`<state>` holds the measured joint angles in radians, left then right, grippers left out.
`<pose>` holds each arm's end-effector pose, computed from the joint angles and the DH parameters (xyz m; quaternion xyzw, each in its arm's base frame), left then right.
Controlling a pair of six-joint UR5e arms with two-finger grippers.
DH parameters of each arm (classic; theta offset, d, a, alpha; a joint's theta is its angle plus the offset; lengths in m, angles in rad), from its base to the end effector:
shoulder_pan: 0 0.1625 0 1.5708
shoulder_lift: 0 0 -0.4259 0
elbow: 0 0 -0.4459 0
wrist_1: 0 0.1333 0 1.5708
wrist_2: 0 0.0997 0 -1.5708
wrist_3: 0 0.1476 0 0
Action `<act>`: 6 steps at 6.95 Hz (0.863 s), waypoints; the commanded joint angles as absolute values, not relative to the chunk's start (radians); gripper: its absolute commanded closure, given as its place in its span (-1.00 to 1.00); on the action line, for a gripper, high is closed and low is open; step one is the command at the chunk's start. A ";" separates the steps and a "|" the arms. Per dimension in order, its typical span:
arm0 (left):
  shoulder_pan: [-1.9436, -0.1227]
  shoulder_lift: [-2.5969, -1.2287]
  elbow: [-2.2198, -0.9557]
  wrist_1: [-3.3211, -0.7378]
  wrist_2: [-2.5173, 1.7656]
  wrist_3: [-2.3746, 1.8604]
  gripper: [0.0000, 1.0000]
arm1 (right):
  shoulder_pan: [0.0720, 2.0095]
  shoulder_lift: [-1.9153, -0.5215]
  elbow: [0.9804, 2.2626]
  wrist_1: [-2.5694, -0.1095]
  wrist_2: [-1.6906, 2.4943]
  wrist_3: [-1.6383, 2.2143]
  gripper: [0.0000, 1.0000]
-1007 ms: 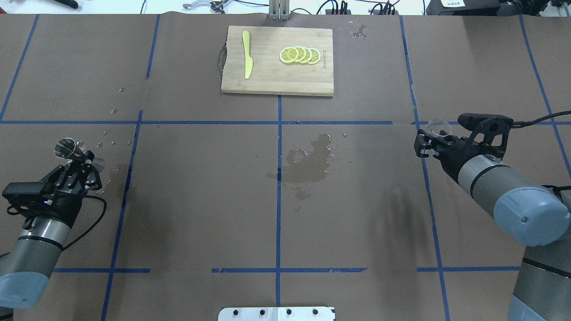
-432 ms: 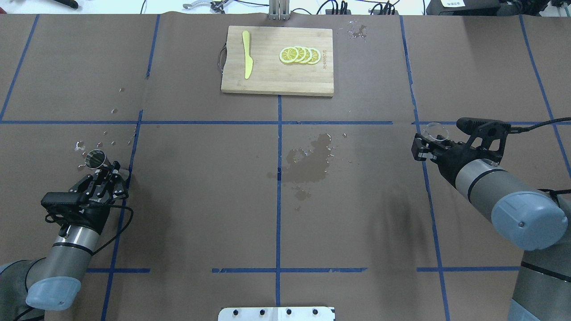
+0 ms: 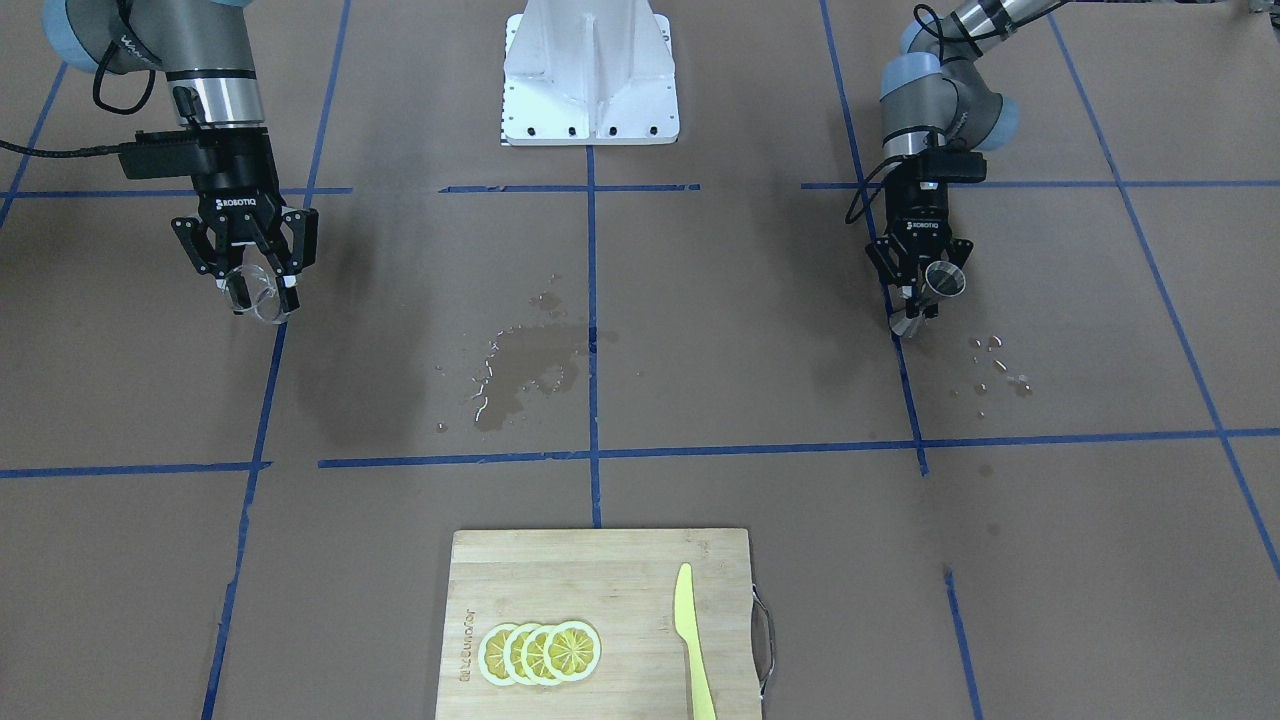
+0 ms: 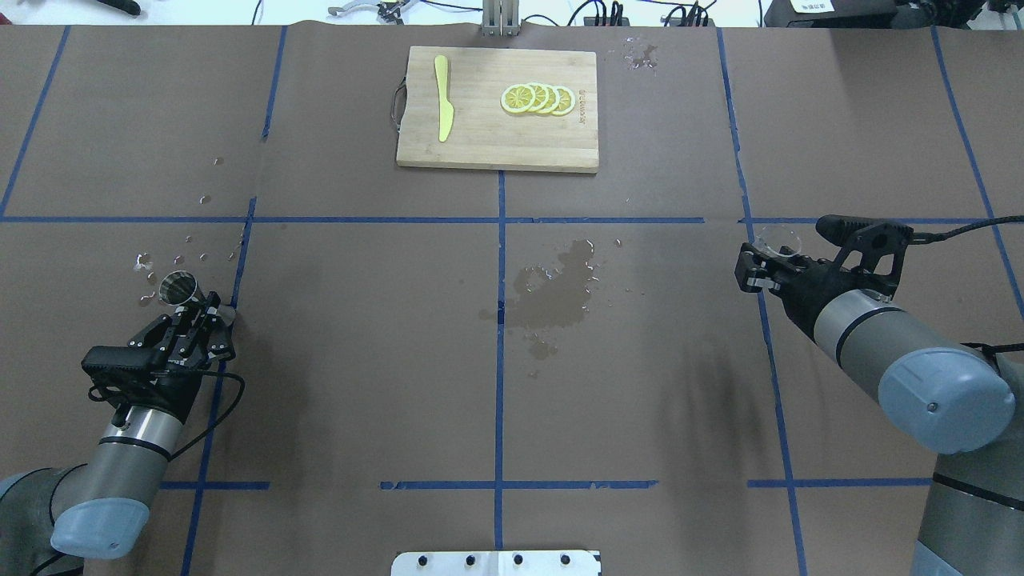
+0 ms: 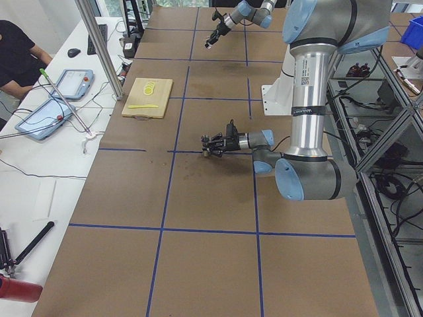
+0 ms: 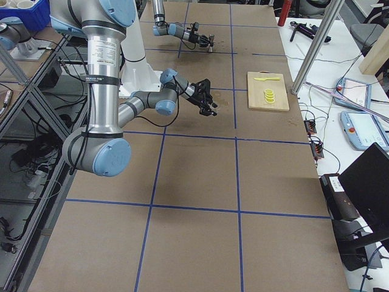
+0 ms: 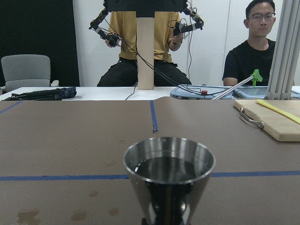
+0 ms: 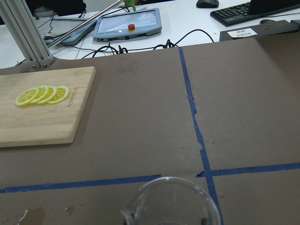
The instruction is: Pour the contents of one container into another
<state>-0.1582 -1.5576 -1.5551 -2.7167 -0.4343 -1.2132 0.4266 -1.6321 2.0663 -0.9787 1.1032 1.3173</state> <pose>0.4908 -0.3489 0.5389 0.5552 0.3155 -0.2126 0.7396 -0.4114 -0.4065 0.3830 0.3496 -0.3829 0.1866 0.8345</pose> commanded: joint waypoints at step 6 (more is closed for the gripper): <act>-0.158 -1.549 -1.554 -2.724 -0.440 -1.207 0.44 | 0.344 -1.631 2.065 -0.982 1.003 1.321 1.00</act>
